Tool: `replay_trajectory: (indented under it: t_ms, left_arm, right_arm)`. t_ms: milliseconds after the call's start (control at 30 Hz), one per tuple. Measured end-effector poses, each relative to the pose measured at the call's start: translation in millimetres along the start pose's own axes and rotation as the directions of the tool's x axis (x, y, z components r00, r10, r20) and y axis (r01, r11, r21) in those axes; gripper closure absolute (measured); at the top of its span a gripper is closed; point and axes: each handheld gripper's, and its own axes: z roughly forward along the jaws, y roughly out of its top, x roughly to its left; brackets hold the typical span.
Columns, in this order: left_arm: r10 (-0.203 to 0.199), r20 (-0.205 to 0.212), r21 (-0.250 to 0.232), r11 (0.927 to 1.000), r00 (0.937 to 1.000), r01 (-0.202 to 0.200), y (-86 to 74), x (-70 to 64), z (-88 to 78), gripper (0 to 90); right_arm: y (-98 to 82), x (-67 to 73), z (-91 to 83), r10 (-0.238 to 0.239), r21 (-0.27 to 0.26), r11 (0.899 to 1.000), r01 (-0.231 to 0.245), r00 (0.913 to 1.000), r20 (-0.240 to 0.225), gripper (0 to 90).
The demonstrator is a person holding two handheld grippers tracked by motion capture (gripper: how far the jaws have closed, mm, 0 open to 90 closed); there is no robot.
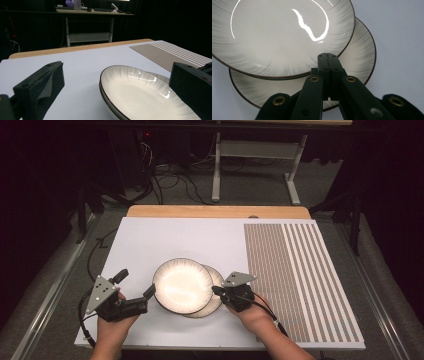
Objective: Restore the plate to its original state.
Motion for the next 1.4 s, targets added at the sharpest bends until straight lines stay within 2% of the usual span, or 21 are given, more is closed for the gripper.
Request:
replay_trajectory:
  t_ms: [467, 633, 867, 1400]
  left_arm:
    - [0.001, 0.001, -0.002, 1.0, 1.0, -0.001, 0.3, -0.6, -0.2, 0.8]
    - [0.001, 0.002, -0.002, 1.0, 1.0, -0.001, 0.2, -1.2, 0.0, 0.8]
    - [0.002, 0.002, -0.001, 1.0, 1.0, -0.002, 0.3, -1.6, 0.1, 0.8]
    - [0.005, 0.009, 0.002, 1.0, 0.9999, -0.005, -0.5, -2.8, 1.3, 0.8]
  right_arm:
    - [-2.0, -3.3, -6.3, -0.003, 0.003, 1.0, 0.003, 0.9999, 0.014, 90.0]
    - [-2.8, -8.3, -10.8, 0.019, -0.004, 1.0, -0.019, 0.9995, 0.024, 90.0]
    - [-3.9, -8.1, -11.2, 0.005, 0.0, 1.0, -0.005, 0.9996, 0.026, 90.0]
    - [-5.2, -8.8, -14.9, 0.015, 0.002, 1.0, -0.015, 0.9992, 0.036, 90.0]
